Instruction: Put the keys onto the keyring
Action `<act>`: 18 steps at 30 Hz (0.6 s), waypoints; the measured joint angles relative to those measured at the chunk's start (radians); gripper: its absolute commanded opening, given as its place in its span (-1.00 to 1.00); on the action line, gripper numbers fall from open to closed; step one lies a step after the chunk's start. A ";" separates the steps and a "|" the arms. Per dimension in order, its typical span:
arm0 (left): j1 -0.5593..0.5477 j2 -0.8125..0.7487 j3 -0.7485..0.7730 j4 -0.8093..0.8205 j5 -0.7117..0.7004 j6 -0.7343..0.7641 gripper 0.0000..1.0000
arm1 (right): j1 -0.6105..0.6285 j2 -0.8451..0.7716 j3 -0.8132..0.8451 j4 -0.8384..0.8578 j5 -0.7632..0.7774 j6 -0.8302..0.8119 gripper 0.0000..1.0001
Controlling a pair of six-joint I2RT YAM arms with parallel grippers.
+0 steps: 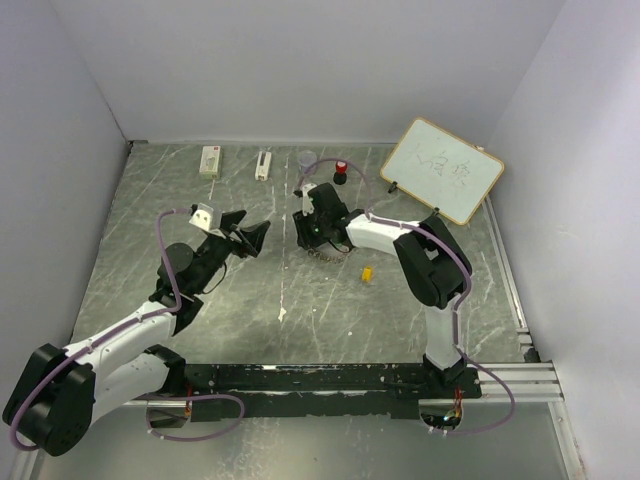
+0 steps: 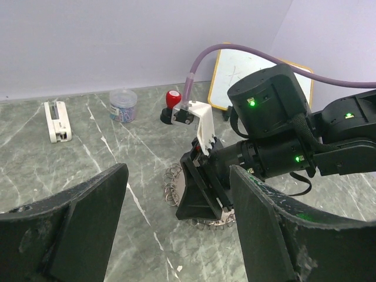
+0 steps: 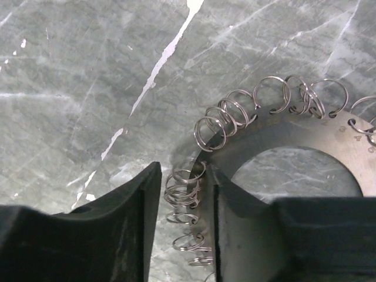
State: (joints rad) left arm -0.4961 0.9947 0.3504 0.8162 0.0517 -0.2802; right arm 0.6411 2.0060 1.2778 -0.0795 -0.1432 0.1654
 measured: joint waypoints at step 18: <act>0.005 0.000 0.000 0.000 0.000 0.000 0.61 | 0.003 -0.090 -0.077 -0.030 0.055 0.077 -1.00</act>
State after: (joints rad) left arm -0.4915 0.9947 0.3504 0.8158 0.0513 -0.2802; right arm 0.6437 1.9156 1.2011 -0.1093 -0.0883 0.2428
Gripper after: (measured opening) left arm 0.809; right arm 0.004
